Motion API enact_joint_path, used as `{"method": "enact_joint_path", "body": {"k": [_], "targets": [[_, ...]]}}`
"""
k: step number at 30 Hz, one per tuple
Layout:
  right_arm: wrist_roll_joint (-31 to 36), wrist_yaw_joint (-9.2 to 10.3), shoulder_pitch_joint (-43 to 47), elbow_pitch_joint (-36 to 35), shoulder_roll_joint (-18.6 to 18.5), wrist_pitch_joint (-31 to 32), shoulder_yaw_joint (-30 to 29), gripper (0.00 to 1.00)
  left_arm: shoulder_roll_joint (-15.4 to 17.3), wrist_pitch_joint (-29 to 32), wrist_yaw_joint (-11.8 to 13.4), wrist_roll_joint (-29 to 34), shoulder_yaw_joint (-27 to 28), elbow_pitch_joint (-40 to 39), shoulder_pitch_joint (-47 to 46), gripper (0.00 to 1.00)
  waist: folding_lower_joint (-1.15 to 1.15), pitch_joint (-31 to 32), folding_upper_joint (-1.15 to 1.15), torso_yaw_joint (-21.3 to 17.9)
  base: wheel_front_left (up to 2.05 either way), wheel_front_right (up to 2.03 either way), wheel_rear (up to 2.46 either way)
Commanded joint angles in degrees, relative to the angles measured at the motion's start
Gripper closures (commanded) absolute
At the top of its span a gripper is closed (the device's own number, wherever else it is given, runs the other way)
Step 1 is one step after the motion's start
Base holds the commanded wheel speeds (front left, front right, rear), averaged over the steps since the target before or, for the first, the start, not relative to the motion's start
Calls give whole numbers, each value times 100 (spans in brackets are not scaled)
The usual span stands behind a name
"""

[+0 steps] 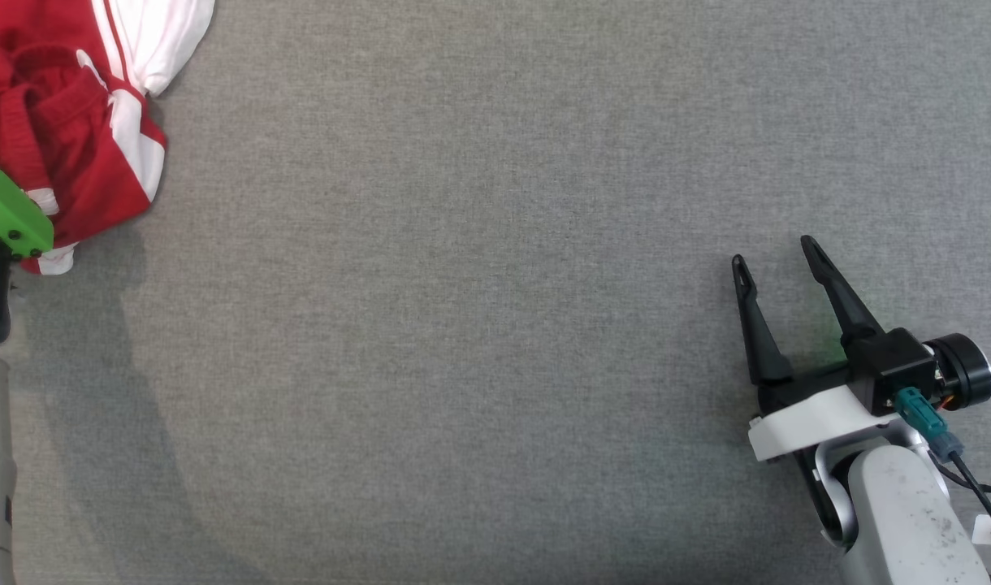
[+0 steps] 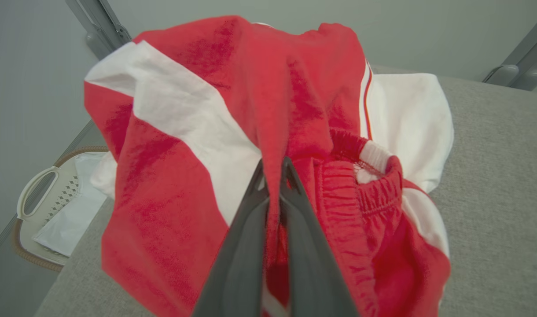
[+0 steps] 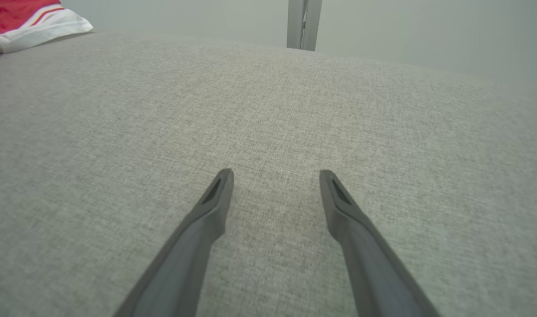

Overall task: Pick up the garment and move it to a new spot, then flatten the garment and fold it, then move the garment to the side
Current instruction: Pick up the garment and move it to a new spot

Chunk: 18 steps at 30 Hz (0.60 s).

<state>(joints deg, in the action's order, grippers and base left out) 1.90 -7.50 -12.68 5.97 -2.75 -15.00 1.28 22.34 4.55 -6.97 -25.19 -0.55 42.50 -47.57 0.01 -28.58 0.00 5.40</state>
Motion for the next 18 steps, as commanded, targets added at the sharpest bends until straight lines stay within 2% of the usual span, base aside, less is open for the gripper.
{"method": "enact_joint_path", "body": {"k": [1,10,18], "targets": [[-57,2,-61,25,-25,-28,0,0,49,-102,40,-1,-1,21,-75,100,-1,83,0,-1,0,0,0],[-268,2,53,154,-25,-28,61,0,203,-467,37,224,-177,-90,-85,100,-1,693,0,-75,0,0,0],[-501,2,303,278,-24,-28,17,0,305,-451,10,577,-643,-720,-148,100,-1,1472,0,-228,0,0,0]]}}
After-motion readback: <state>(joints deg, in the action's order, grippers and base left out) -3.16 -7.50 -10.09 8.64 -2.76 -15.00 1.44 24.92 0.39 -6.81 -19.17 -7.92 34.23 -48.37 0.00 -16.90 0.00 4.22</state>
